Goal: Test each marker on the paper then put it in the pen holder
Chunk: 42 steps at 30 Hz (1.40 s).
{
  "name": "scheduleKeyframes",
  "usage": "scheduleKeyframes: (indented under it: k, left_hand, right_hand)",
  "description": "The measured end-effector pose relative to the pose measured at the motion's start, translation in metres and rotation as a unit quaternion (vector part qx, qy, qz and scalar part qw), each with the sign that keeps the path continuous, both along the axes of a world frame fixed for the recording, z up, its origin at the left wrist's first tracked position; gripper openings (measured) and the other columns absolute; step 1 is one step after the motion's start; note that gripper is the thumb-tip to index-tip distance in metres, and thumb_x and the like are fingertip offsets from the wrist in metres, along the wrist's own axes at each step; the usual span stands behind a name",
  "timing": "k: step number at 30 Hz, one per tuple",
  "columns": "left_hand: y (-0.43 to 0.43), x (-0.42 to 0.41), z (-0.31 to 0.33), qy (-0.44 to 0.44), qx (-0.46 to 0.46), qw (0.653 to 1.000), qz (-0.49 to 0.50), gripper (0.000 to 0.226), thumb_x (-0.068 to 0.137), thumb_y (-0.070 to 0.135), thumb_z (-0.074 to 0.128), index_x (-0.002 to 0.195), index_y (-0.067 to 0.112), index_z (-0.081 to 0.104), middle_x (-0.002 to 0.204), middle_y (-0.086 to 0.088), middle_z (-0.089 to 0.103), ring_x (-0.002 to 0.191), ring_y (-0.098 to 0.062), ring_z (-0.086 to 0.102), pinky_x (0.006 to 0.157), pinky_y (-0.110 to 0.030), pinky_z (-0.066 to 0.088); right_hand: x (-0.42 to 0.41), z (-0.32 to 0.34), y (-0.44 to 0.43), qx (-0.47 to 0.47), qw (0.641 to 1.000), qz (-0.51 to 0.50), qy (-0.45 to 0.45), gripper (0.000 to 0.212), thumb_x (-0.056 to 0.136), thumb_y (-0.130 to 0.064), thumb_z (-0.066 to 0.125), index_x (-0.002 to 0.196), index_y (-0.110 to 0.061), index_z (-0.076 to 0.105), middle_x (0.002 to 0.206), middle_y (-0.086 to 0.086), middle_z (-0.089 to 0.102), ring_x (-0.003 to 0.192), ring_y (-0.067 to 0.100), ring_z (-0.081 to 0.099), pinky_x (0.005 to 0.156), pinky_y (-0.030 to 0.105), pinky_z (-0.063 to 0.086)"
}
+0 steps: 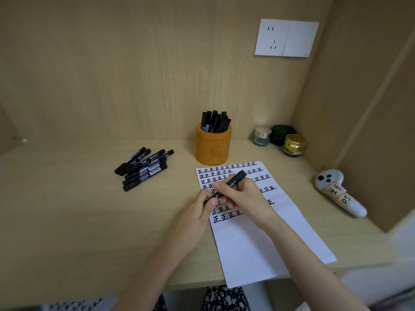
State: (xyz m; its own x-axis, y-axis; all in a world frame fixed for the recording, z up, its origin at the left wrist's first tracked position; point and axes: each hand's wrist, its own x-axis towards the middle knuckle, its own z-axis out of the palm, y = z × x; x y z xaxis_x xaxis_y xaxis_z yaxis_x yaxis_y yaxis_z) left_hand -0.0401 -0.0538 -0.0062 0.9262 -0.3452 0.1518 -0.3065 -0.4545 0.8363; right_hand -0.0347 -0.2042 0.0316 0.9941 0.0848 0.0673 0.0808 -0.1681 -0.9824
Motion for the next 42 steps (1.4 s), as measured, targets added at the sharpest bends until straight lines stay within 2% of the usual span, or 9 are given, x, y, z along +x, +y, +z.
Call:
scheduleKeyframes:
  k: [2,9,16,20,24,28,30,35,42]
  left_hand:
    - [-0.002,-0.002,0.001,0.007,-0.015,1.000,-0.004,0.021,0.098,0.041,0.035,0.088,0.027,0.047,0.063,0.009,0.047,0.058,-0.010,0.042,0.062,-0.034,0.034]
    - [-0.009,-0.010,0.006,0.042,-0.089,0.995,-0.031,0.021,0.098,0.031,0.041,0.085,0.021,0.053,0.054,0.014,0.040,0.051,-0.002,0.034,0.054,-0.019,0.028]
    - [-0.007,-0.016,0.013,0.108,-0.162,0.978,-0.076,0.017,0.096,0.028,0.046,0.089,0.015,0.055,0.055,0.002,0.031,0.046,-0.007,0.023,0.042,-0.014,0.022]
    - [-0.011,-0.018,0.011,0.097,-0.124,0.986,-0.063,0.018,0.095,0.039,0.045,0.094,0.023,0.052,0.056,0.013,0.039,0.049,-0.004,0.031,0.053,-0.021,0.027]
    - [-0.007,-0.014,0.006,0.090,-0.098,0.990,-0.051,0.016,0.100,0.032,0.034,0.108,0.037,0.046,0.074,0.005,0.046,0.063,-0.006,0.039,0.069,-0.029,0.035]
    - [0.001,-0.013,0.000,0.054,-0.081,0.994,-0.054,0.024,0.100,0.022,0.035,0.111,0.043,0.041,0.088,0.005,0.055,0.079,-0.004,0.050,0.084,-0.024,0.041]
    - [0.003,-0.013,-0.002,0.039,-0.090,0.994,-0.043,0.025,0.097,0.022,0.045,0.112,0.041,0.043,0.092,0.007,0.062,0.084,-0.002,0.057,0.087,-0.022,0.043]
    - [0.006,-0.006,-0.006,0.024,-0.091,0.995,0.014,0.028,0.086,0.024,0.064,0.108,0.037,0.053,0.098,0.017,0.070,0.095,0.007,0.061,0.092,-0.020,0.045]
    - [0.008,-0.004,-0.013,0.030,-0.062,0.997,0.034,0.021,0.084,0.029,0.065,0.101,0.037,0.058,0.102,0.017,0.069,0.094,-0.001,0.064,0.094,-0.033,0.050]
  right_hand:
    - [-0.003,0.001,-0.002,0.000,1.000,0.003,0.000,0.026,0.092,-0.020,0.063,0.070,-0.007,0.061,0.055,0.003,0.055,0.045,0.009,0.045,0.046,0.016,0.036]
    - [-0.013,0.001,-0.011,0.014,1.000,0.012,-0.011,0.033,0.094,-0.021,0.060,0.062,-0.014,0.060,0.051,0.000,0.056,0.046,0.013,0.045,0.048,0.018,0.037]
    - [-0.022,0.002,-0.017,0.016,0.999,0.024,-0.036,0.025,0.094,-0.019,0.059,0.070,-0.011,0.058,0.056,0.001,0.053,0.052,0.011,0.045,0.051,0.018,0.035]
    - [-0.021,-0.002,-0.019,0.039,0.998,-0.027,-0.029,0.023,0.092,-0.020,0.062,0.072,-0.012,0.057,0.054,0.001,0.051,0.048,0.009,0.043,0.047,0.017,0.034]
    - [-0.015,-0.003,-0.040,0.116,0.986,-0.118,-0.022,0.018,0.094,-0.023,0.058,0.084,-0.009,0.062,0.049,-0.004,0.050,0.043,0.010,0.042,0.043,0.019,0.030]
    - [-0.012,-0.003,-0.076,0.158,0.972,-0.170,-0.046,0.029,0.094,-0.031,0.055,0.103,-0.005,0.066,0.069,0.012,0.071,0.058,0.017,0.068,0.041,0.019,0.036]
    - [-0.011,-0.007,-0.091,0.137,0.969,-0.203,-0.031,0.030,0.088,-0.034,0.064,0.097,-0.006,0.069,0.079,0.012,0.074,0.070,0.019,0.071,0.044,0.019,0.037]
    - [-0.008,-0.023,-0.114,0.089,0.962,-0.256,-0.016,0.021,0.081,-0.024,0.076,0.071,-0.013,0.061,0.056,0.004,0.053,0.049,0.017,0.043,0.039,0.021,0.030]
    - [-0.004,-0.033,-0.112,0.011,0.951,-0.309,-0.014,0.042,0.085,-0.031,0.071,0.052,-0.014,0.052,0.048,0.003,0.051,0.037,0.007,0.041,0.043,0.016,0.035]
